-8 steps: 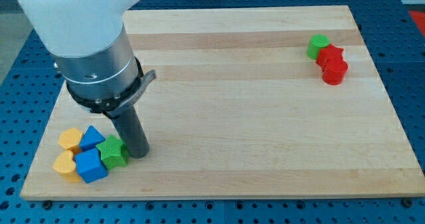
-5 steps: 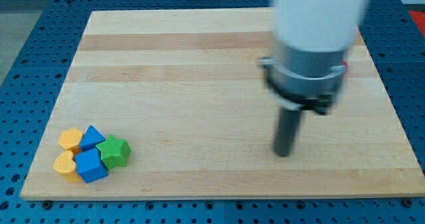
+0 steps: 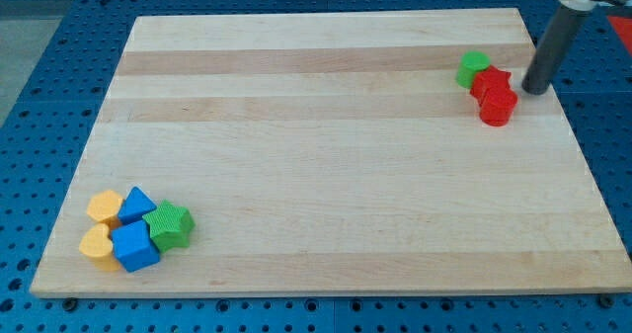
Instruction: Push the red circle to the green star
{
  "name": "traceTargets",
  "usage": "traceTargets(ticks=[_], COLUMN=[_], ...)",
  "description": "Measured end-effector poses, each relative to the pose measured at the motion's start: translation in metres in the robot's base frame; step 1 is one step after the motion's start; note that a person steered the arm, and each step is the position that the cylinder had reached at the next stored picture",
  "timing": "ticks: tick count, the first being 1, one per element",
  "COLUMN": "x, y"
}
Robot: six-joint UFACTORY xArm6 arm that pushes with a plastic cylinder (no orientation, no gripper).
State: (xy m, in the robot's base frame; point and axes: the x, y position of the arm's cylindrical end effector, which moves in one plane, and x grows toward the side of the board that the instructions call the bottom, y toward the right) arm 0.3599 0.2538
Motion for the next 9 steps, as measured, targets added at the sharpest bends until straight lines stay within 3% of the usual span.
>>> traceTargets(ticks=[3, 5, 7, 9], x=[0.05, 0.095, 0.111, 0.161], y=[-0.046, -0.046, -0.128, -0.131])
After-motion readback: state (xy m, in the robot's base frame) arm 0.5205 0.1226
